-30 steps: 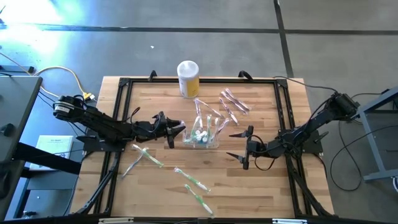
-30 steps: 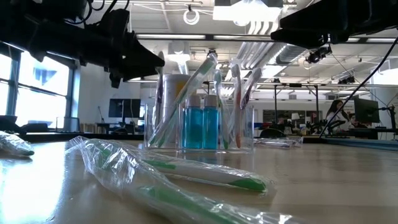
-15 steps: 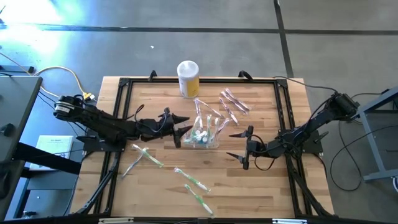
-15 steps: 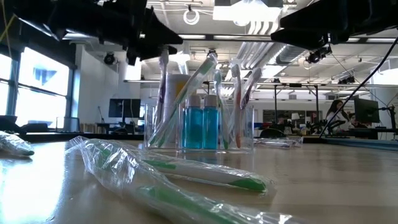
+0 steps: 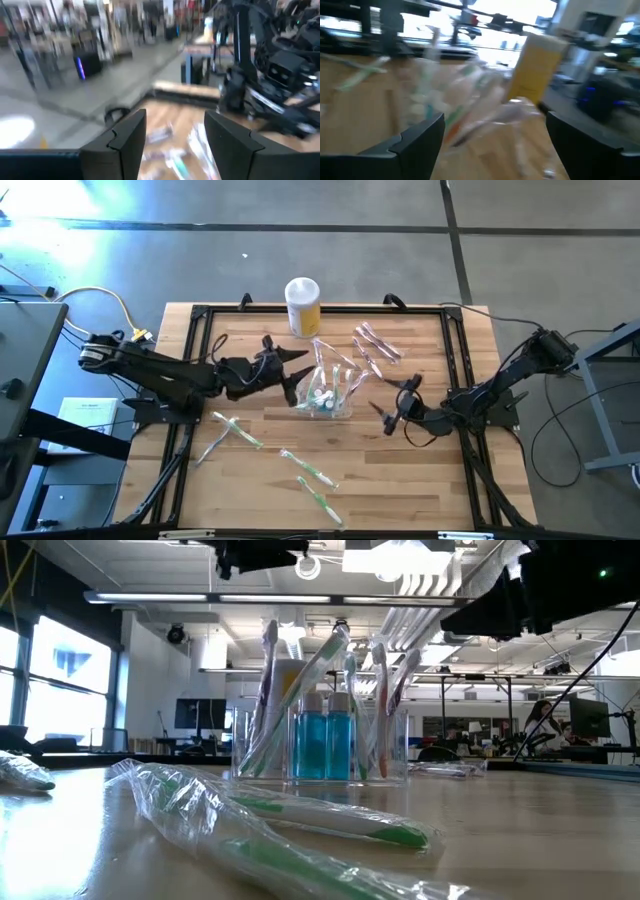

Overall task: Pick & Place toothbrushing station
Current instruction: Put the purple toothbrush into the transparent organizer

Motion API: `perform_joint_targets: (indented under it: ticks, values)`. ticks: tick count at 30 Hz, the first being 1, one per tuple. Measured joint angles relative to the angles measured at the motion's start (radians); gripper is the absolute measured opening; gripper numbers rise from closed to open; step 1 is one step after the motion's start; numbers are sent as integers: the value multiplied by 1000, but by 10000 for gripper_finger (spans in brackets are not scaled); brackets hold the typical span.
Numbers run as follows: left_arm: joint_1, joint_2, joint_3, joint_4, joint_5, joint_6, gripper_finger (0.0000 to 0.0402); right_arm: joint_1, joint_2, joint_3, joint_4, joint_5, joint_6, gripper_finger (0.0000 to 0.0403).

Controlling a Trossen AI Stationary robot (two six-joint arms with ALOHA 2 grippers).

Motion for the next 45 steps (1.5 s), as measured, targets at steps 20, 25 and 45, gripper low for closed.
perform_joint_targets:
  ticks: [20, 25, 45]
  values:
    - [0, -97, 192, -883, 72, -513, 195, -75, -25, 0, 4, 206, -87, 341]
    - [-7, -96, 192, -888, 84, -513, 195, -133, -93, 0, -10, 116, -88, 341]
    - [-140, -82, 192, -903, 76, -540, 195, -129, -442, 29, -231, -166, -30, 341]
